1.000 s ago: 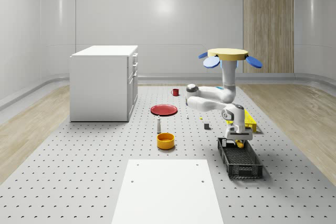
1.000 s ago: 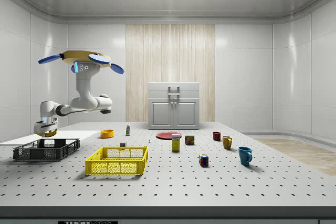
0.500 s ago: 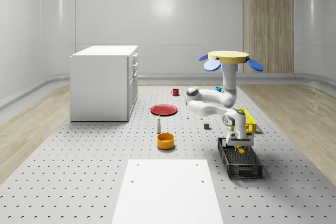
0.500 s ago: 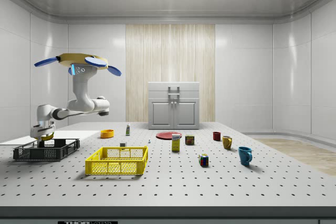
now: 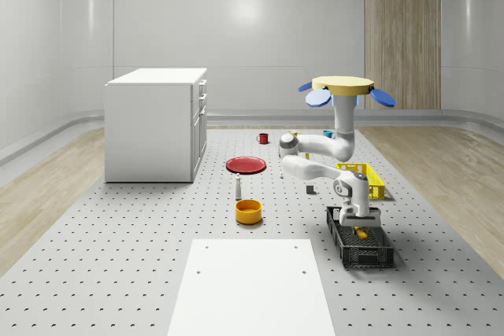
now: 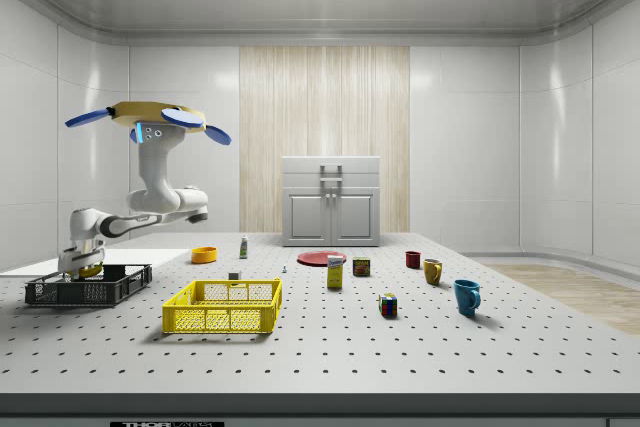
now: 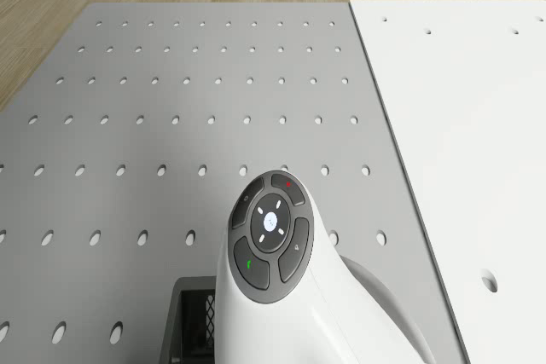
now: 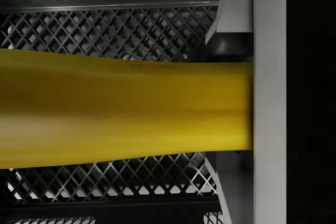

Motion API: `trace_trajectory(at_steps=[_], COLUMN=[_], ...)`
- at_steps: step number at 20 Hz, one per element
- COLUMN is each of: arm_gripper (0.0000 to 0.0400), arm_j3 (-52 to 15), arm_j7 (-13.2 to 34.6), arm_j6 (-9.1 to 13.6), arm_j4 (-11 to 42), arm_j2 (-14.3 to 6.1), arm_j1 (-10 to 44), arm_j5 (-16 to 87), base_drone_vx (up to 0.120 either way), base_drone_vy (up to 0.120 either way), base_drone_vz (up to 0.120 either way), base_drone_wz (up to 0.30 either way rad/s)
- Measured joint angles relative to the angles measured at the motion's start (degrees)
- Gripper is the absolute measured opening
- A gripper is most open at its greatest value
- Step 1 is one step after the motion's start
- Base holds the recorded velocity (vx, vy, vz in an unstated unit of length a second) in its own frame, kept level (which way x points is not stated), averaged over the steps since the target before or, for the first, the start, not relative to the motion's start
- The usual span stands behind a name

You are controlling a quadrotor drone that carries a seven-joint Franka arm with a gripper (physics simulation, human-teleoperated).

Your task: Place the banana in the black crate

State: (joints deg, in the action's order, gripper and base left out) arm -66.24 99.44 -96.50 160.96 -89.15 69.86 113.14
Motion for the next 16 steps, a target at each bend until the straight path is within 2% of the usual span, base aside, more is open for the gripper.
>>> trace_trajectory(at_steps=[4,5,7,9,12,16], arm_gripper=[0.0200,0.0215,0.0288,0.0332,0.0368,0.0388], arm_j3=[2.3,2.7,3.2,3.3,2.2,0.5], arm_j7=[0.0,0.0,-0.6,-1.2,-1.7,-2.2], arm_j6=[-0.8,-0.9,-1.0,-0.9,-0.2,0.7], arm_j4=[-1.0,-1.1,-1.4,-1.4,-0.8,-0.1], arm_j2=[0.4,0.4,0.6,0.8,1.0,1.2], arm_j1=[0.6,0.6,0.7,0.6,0.1,-0.5], arm_j5=[2.2,2.6,3.0,3.1,2.0,0.4], base_drone_vx=[0.000,0.000,0.000,0.000,0.000,0.000], base_drone_vy=[0.000,0.000,0.000,0.000,0.000,0.000], base_drone_vz=[0.000,0.000,0.000,0.000,0.000,0.000], base_drone_wz=[0.000,0.000,0.000,0.000,0.000,0.000])
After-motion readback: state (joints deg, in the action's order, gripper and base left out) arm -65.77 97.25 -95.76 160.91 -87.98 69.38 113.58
